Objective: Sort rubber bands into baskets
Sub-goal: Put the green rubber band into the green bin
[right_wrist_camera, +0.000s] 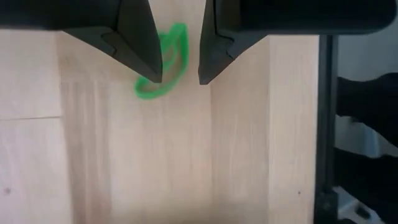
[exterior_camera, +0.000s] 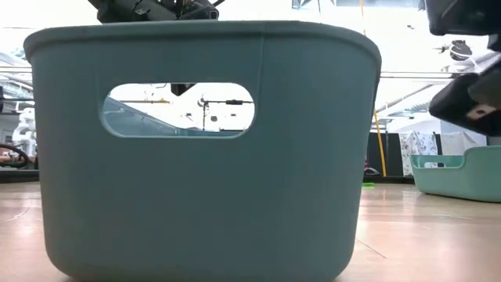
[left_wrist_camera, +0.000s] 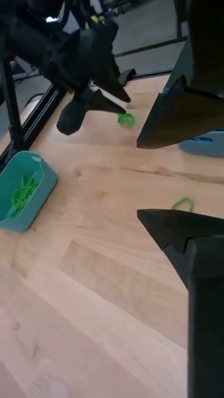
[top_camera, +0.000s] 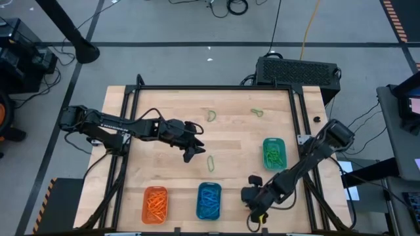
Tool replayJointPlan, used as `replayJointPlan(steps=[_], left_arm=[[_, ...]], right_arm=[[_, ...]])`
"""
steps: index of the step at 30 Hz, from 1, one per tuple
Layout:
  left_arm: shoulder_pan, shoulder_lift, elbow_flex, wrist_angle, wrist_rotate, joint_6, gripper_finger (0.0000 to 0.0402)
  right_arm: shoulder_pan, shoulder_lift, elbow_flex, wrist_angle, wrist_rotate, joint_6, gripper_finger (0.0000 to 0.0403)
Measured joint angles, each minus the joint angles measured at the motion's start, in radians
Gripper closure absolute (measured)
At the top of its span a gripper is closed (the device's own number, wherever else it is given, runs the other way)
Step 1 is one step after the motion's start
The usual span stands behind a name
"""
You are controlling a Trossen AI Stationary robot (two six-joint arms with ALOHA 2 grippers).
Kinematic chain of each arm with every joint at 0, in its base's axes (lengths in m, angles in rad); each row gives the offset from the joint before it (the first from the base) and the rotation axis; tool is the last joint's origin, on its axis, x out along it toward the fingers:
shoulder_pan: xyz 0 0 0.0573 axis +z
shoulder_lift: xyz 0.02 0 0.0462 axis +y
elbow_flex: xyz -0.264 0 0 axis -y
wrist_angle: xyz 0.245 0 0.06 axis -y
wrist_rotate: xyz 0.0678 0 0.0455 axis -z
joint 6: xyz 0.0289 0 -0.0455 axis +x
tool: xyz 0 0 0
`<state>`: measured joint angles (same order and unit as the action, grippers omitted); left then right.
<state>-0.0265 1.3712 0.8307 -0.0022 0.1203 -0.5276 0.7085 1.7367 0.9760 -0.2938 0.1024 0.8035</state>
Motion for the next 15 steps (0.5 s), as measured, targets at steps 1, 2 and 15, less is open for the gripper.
replayJointPlan(steps=[1, 2, 15], left_arm=[[0.000, 0.000, 0.000, 0.000, 0.005, 0.011, 0.0226], [0.000, 0.000, 0.000, 0.000, 0.015, 0.014, 0.0226], [-0.002, 0.000, 0.000, -0.008, 0.060, 0.010, 0.0226]], right_arm=[[0.003, 0.015, 0.010, -0.006, 0.001, 0.000, 0.0305], [0.006, 0.030, 0.021, -0.013, 0.002, 0.000, 0.0305], [0.077, 0.142, 0.054, -0.137, 0.052, 0.200, 0.0325]])
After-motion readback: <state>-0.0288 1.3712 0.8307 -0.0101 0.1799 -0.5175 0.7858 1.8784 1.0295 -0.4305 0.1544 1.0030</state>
